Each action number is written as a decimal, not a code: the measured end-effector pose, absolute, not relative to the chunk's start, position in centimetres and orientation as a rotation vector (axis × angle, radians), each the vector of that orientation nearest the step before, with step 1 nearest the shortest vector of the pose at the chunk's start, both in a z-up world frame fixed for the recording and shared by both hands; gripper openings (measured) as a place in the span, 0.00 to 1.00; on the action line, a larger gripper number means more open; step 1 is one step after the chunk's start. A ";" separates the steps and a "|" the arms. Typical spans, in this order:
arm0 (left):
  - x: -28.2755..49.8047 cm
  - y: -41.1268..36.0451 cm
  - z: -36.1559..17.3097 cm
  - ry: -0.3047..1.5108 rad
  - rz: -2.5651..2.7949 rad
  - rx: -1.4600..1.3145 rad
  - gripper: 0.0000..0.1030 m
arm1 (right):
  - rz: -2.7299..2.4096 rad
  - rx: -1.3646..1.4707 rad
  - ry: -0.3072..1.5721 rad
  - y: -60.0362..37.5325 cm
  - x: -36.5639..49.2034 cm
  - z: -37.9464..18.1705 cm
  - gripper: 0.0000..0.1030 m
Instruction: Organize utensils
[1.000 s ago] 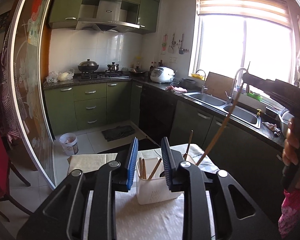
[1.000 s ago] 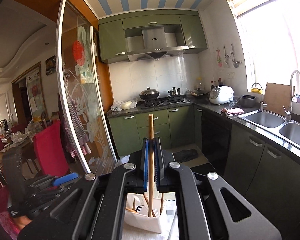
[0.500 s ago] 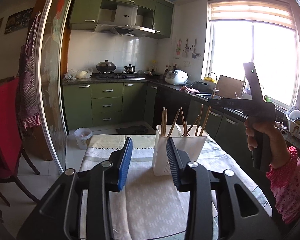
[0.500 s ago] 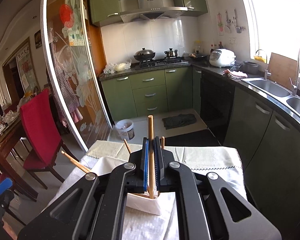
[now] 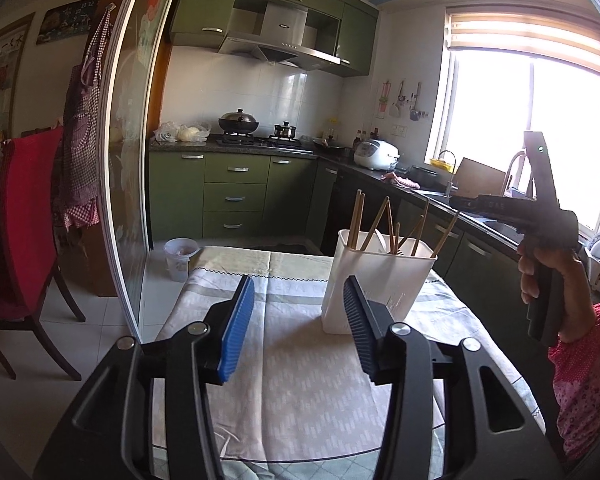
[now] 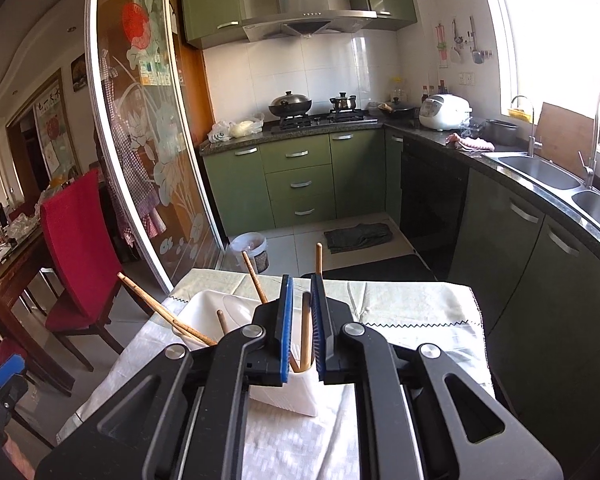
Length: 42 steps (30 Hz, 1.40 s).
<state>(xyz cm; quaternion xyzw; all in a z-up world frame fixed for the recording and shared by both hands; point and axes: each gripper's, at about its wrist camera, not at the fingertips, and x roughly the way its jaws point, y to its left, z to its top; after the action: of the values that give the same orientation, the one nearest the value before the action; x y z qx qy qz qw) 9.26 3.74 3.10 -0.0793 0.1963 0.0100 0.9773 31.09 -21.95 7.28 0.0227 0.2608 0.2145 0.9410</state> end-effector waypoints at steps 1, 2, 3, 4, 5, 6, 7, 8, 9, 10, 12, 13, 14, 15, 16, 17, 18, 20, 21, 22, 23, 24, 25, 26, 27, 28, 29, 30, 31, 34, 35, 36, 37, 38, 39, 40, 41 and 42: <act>9.2 3.8 3.0 0.396 0.023 -0.163 0.47 | 0.435 0.044 0.519 -22.3 30.5 7.5 0.22; 9.2 3.8 3.0 0.396 0.026 -0.163 0.50 | 0.429 0.038 0.507 -22.6 29.8 7.8 0.23; 9.2 3.7 3.0 0.396 0.027 -0.161 0.52 | 0.424 0.034 0.496 -23.0 29.0 7.9 0.27; 9.0 3.7 2.9 0.394 0.028 -0.156 0.55 | 0.421 0.035 0.488 -23.4 28.0 7.9 0.35; 8.9 3.5 2.9 0.390 0.033 -0.148 0.58 | 0.421 0.040 0.485 -24.0 27.1 7.7 0.41; 8.6 3.3 2.8 0.386 0.038 -0.135 0.60 | 0.427 0.047 0.481 -24.5 25.9 7.5 0.50; 8.4 3.0 2.8 0.380 0.041 -0.118 0.64 | 0.436 0.053 0.474 -24.9 24.6 7.0 0.59; 8.1 2.7 2.7 0.376 0.040 -0.100 0.69 | 0.440 0.056 0.468 -25.3 23.2 6.5 0.65; 7.8 2.4 2.6 0.371 0.038 -0.084 0.72 | 0.443 0.056 0.463 -25.8 21.6 6.0 0.77; 7.5 2.1 2.6 0.364 0.034 -0.071 0.79 | 0.446 0.056 0.460 -26.1 20.2 5.3 0.86; 6.7 1.3 2.7 0.346 0.026 -0.049 0.87 | 0.440 0.047 0.462 -26.8 17.3 4.1 0.96; 6.3 1.0 2.7 0.338 0.023 -0.042 0.88 | 0.433 0.036 0.466 -27.1 15.9 3.6 0.96; 5.9 0.6 2.8 0.332 0.022 -0.035 0.89 | 0.422 0.026 0.469 -27.2 14.5 3.1 0.96; 5.5 0.4 2.8 0.327 0.019 -0.033 0.90 | 0.414 0.021 0.468 -27.5 13.2 2.7 0.96; 5.1 0.2 2.9 0.323 0.014 -0.037 0.93 | 0.412 0.019 0.466 -27.7 11.9 2.4 0.96; 4.7 0.0 2.9 0.322 0.003 -0.043 0.93 | 0.410 0.016 0.463 -28.0 10.7 2.2 0.96; 4.3 -0.1 3.1 0.323 -0.006 -0.048 0.93 | 0.402 0.014 0.457 -28.2 9.6 2.1 0.96; 3.6 -0.3 3.2 0.326 -0.016 -0.058 0.93 | 0.386 0.012 0.429 -28.8 7.2 2.0 0.96; 3.2 -0.3 3.3 0.328 -0.021 -0.061 0.93 | 0.381 0.007 0.418 -28.8 5.9 1.8 0.96; 2.8 -0.5 3.3 0.332 -0.026 -0.063 0.93 | 0.372 0.000 0.411 -28.8 4.9 1.6 0.96; 2.4 -0.6 3.3 0.336 -0.028 -0.066 0.93 | 0.358 -0.006 0.407 -28.9 4.1 1.5 0.96; 1.9 -0.6 3.2 0.338 -0.030 -0.068 0.93 | 0.351 -0.007 0.406 -28.9 3.5 1.3 0.96; 1.5 -0.7 3.2 0.340 -0.029 -0.070 0.93 | 0.352 -0.006 0.406 -29.0 2.8 1.1 0.96; 1.1 -0.8 3.0 0.343 -0.026 -0.068 0.93 | 0.353 -0.003 0.407 -28.9 2.5 1.0 0.96; 0.7 -0.9 2.9 0.344 -0.019 -0.063 0.93 | 0.351 -0.001 0.406 -29.0 2.4 1.0 0.96; 0.4 -0.9 2.8 0.345 -0.013 -0.058 0.93 | 0.348 0.002 0.401 -29.1 2.2 0.9 0.96; 0.2 -1.0 2.7 0.345 -0.006 -0.051 0.93 | 0.344 0.006 0.392 -29.1 2.0 0.9 0.96; -0.1 -0.9 2.6 0.346 0.001 -0.047 0.93 | 0.337 0.011 0.383 -29.3 1.9 0.9 0.96; -0.3 -0.9 2.6 0.348 0.006 -0.044 0.93 | 0.332 0.017 0.376 -29.4 1.8 0.9 0.96; -0.9 -0.8 2.5 0.352 0.021 -0.037 0.93 | 0.313 0.028 0.360 -29.8 1.9 1.2 0.96; -1.0 -0.8 2.4 0.357 0.027 -0.035 0.93 | 0.305 0.027 0.355 -29.9 1.8 1.2 0.96; -1.1 -0.8 2.3 0.361 0.030 -0.034 0.93 | 0.300 0.025 0.352 -30.0 1.8 1.3 0.96; -1.1 -0.8 2.3 0.365 0.034 -0.034 0.93 | 0.297 0.027 0.352 -30.1 1.8 1.3 0.96; -1.1 -0.8 2.2 0.368 0.036 -0.033 0.93 | 0.298 0.031 0.353 -30.2 1.9 1.3 0.96; -1.1 -0.9 2.1 0.371 0.038 -0.030 0.93 | 0.300 0.034 0.355 -30.2 2.0 1.4 0.96; -1.1 -0.9 2.1 0.373 0.039 -0.028 0.93 | 0.301 0.033 0.356 -30.3 1.9 1.3 0.96; -1.1 -1.0 2.0 0.375 0.039 -0.026 0.93 | 0.301 0.030 0.356 -30.2 1.8 1.3 0.96; -1.2 -1.1 2.0 0.375 0.038 -0.026 0.93 | 0.302 0.028 0.357 -30.1 1.8 1.2 0.96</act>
<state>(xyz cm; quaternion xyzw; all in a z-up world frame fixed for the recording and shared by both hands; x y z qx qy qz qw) -1.18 -1.06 2.04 -0.0129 0.1864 0.0187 0.9822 1.76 -30.13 1.23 0.0141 0.1767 0.1495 0.9727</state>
